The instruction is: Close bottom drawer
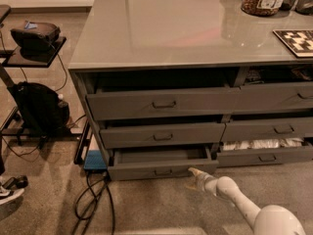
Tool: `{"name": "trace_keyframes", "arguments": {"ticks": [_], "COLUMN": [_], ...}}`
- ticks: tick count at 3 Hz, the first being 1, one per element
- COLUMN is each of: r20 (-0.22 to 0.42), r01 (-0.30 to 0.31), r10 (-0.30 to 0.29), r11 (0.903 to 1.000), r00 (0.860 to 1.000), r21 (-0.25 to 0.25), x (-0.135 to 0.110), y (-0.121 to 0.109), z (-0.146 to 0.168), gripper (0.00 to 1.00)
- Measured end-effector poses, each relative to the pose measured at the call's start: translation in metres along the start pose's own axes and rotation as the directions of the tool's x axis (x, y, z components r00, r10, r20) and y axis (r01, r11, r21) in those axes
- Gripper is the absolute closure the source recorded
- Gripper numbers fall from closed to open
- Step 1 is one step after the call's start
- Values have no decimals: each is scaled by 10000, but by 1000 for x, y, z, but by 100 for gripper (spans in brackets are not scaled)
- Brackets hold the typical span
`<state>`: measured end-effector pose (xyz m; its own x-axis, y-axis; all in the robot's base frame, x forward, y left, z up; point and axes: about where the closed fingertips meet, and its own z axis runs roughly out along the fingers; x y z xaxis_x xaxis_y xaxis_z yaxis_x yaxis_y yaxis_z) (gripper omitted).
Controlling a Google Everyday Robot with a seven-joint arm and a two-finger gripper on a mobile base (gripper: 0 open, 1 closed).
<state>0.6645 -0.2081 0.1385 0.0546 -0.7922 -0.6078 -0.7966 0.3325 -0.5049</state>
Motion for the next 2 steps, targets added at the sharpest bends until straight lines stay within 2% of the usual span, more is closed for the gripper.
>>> {"name": "trace_keyframes", "arguments": {"ticks": [1, 2], "r20": [1, 1], "r01": [0, 0], "r10": [0, 0], "r11": [10000, 10000], "r00": [10000, 10000], "r21": [-1, -1], "x": [0, 0], "y": [0, 0], "z": [0, 0], "gripper": [0, 0]}}
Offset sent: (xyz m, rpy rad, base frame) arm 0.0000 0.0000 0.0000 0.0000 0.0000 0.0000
